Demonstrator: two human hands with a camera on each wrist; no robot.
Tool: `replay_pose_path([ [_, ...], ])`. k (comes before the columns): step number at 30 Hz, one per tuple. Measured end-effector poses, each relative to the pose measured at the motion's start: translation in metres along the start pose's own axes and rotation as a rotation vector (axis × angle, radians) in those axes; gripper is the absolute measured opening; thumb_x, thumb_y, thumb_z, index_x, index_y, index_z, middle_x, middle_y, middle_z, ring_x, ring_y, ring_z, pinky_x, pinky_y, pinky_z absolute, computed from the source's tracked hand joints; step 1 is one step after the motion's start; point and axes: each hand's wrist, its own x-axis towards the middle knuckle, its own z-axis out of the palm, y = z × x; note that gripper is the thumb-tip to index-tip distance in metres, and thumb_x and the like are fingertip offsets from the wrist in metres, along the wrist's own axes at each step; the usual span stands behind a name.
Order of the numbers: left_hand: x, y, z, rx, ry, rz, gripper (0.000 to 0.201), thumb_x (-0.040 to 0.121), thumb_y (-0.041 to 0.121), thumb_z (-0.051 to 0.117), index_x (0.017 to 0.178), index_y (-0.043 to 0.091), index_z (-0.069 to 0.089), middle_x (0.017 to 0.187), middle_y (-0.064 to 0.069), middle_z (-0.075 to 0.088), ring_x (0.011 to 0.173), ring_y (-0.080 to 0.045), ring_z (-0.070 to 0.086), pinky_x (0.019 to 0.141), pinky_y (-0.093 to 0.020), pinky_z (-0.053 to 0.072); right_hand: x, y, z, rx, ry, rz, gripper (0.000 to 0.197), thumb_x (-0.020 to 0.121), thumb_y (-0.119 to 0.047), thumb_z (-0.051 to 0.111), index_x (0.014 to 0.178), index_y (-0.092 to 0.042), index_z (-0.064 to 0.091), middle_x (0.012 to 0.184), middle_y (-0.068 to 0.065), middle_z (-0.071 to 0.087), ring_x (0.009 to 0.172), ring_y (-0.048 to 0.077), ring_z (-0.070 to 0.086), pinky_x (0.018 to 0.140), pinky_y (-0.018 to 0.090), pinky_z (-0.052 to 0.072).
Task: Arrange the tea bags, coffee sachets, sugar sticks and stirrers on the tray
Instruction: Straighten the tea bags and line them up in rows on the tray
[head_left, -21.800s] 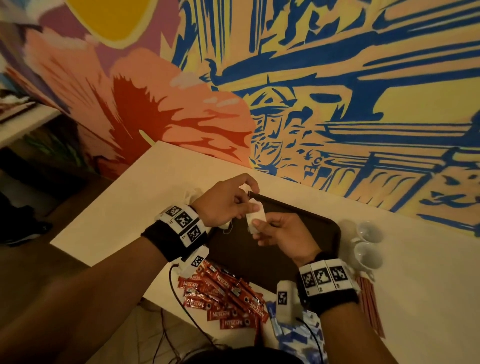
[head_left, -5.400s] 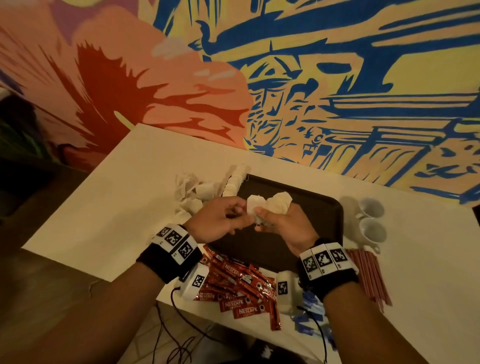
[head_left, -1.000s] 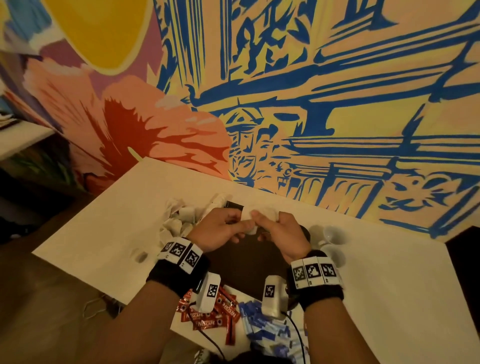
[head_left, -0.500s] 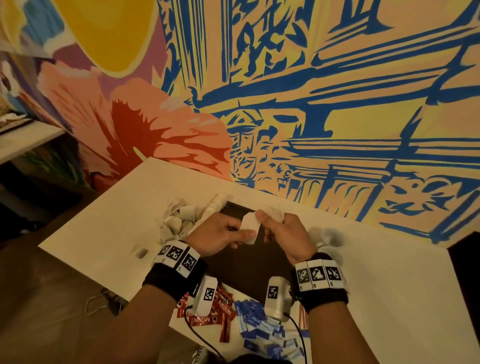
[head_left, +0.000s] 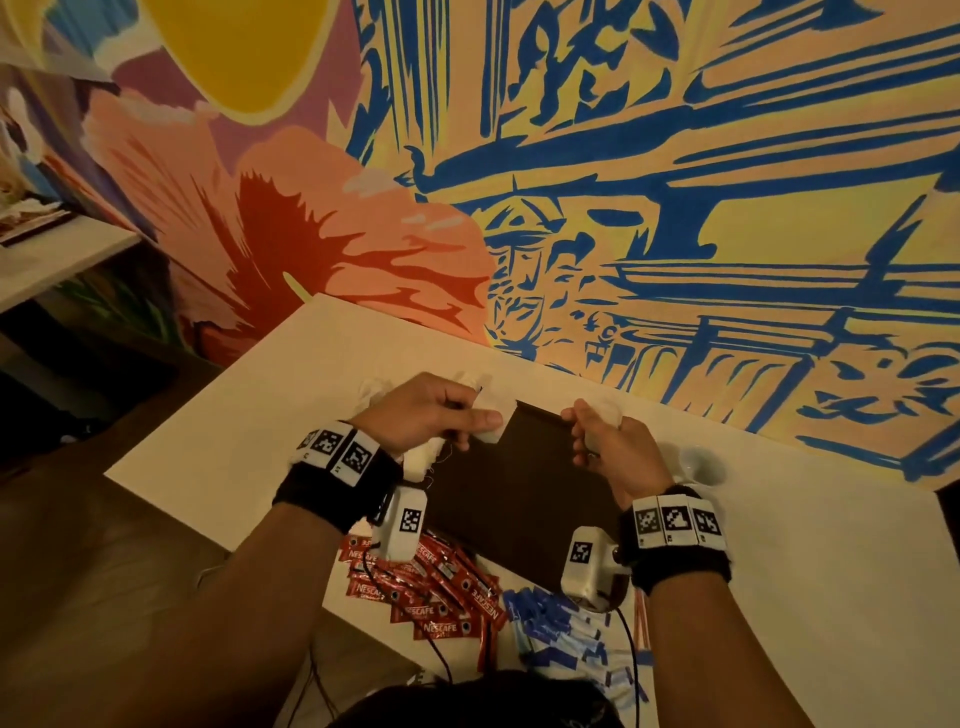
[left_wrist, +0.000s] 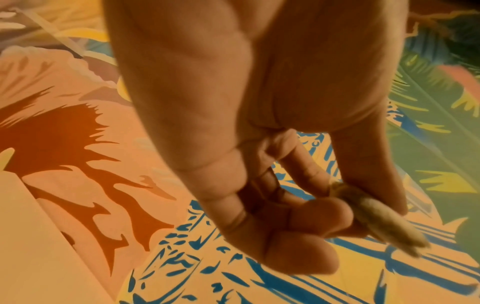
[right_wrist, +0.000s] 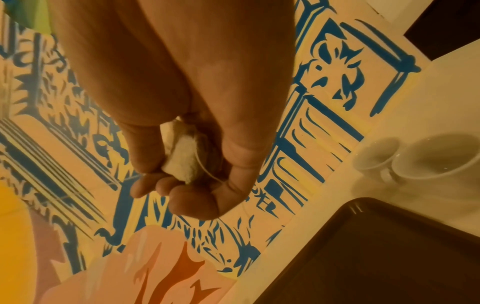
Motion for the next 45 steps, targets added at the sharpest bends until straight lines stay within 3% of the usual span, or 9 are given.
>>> replay_pose_path([
  [2, 0.004, 0.002, -0.015, 0.011, 0.008, -0.019, 0.022, 0.083, 0.027, 0.079, 0.072, 0.008, 0.074, 0.071, -0.011, 0.068, 0.068, -0.019, 0.060, 0.069, -0.023, 0.050, 0.005, 0.005, 0.001, 0.040, 0.033, 0.043, 0.029, 0.101, -0.034, 0.059, 0.103, -0.011, 0.076, 0.086, 0.006, 0.061, 0.078, 0.018, 0.059, 0.069, 0.031, 0.053],
  [4, 0.009, -0.001, -0.030, 0.024, 0.031, -0.023, 0.030, 0.087, 0.022, 0.075, 0.058, 0.020, 0.068, 0.062, 0.001, 0.065, 0.067, -0.017, 0.059, 0.071, -0.025, 0.050, 0.011, 0.010, 0.005, 0.075, 0.066, 0.085, 0.030, 0.103, -0.034, 0.057, 0.105, -0.010, 0.074, 0.088, 0.007, 0.061, 0.078, 0.019, 0.059, 0.069, 0.032, 0.053],
  [9, 0.029, -0.029, -0.067, 0.029, 0.201, -0.051, 0.050, 0.085, 0.030, 0.077, 0.076, -0.013, 0.054, 0.071, -0.011, 0.068, 0.064, -0.014, 0.058, 0.069, -0.028, 0.051, 0.024, 0.020, 0.021, 0.179, 0.046, 0.185, 0.025, 0.101, -0.023, 0.060, 0.117, -0.007, 0.069, 0.096, 0.010, 0.064, 0.087, 0.022, 0.062, 0.073, 0.035, 0.056],
  [14, 0.052, -0.086, -0.092, 0.220, 0.309, -0.177, 0.045, 0.087, 0.031, 0.076, 0.075, -0.009, 0.061, 0.060, -0.002, 0.062, 0.053, -0.010, 0.055, 0.052, -0.017, 0.046, 0.027, 0.018, 0.046, 0.213, -0.128, 0.259, 0.023, 0.100, 0.000, 0.049, 0.116, -0.004, 0.065, 0.108, 0.017, 0.062, 0.099, 0.028, 0.064, 0.086, 0.039, 0.058],
  [19, 0.067, -0.156, -0.098, 0.553, 0.113, -0.312, 0.036, 0.084, 0.041, 0.075, 0.093, 0.008, 0.068, 0.090, -0.009, 0.068, 0.076, -0.026, 0.068, 0.069, -0.036, 0.050, 0.033, 0.023, 0.071, 0.171, -0.168, 0.346, 0.030, 0.099, 0.003, 0.045, 0.120, 0.000, 0.065, 0.118, 0.023, 0.064, 0.111, 0.032, 0.064, 0.096, 0.042, 0.056],
  [23, 0.070, -0.196, -0.095, 0.722, -0.044, -0.387, 0.033, 0.090, 0.038, 0.064, 0.112, 0.014, 0.069, 0.112, -0.008, 0.065, 0.091, -0.024, 0.059, 0.073, -0.028, 0.041, 0.037, 0.027, 0.086, 0.131, -0.164, 0.390, 0.028, 0.102, -0.004, 0.044, 0.117, 0.001, 0.067, 0.113, 0.023, 0.066, 0.106, 0.031, 0.066, 0.095, 0.041, 0.057],
  [27, 0.069, -0.211, -0.088, 0.796, -0.181, -0.442, 0.035, 0.084, 0.043, 0.043, 0.081, 0.012, 0.060, 0.092, -0.007, 0.062, 0.089, -0.028, 0.059, 0.069, -0.028, 0.037, 0.039, 0.030, 0.097, 0.085, -0.140, 0.427, 0.027, 0.103, -0.007, 0.046, 0.118, 0.000, 0.067, 0.113, 0.022, 0.067, 0.106, 0.031, 0.067, 0.089, 0.038, 0.059],
  [33, 0.074, -0.234, -0.088, 0.868, -0.153, -0.355, 0.026, 0.100, 0.028, 0.051, 0.115, 0.018, 0.070, 0.117, -0.005, 0.068, 0.108, -0.027, 0.062, 0.079, -0.027, 0.041, 0.038, 0.035, 0.110, 0.066, -0.117, 0.465, 0.024, 0.103, -0.010, 0.049, 0.116, -0.002, 0.067, 0.111, 0.019, 0.068, 0.102, 0.028, 0.068, 0.086, 0.036, 0.060],
  [45, 0.085, -0.240, -0.091, 0.926, -0.052, -0.329, 0.025, 0.094, 0.019, 0.055, 0.115, 0.019, 0.067, 0.116, -0.007, 0.068, 0.107, -0.030, 0.064, 0.088, -0.037, 0.054, 0.035, 0.038, 0.119, 0.062, -0.073, 0.472, 0.024, 0.103, -0.014, 0.053, 0.120, -0.004, 0.067, 0.117, 0.019, 0.067, 0.105, 0.027, 0.067, 0.084, 0.035, 0.060],
])
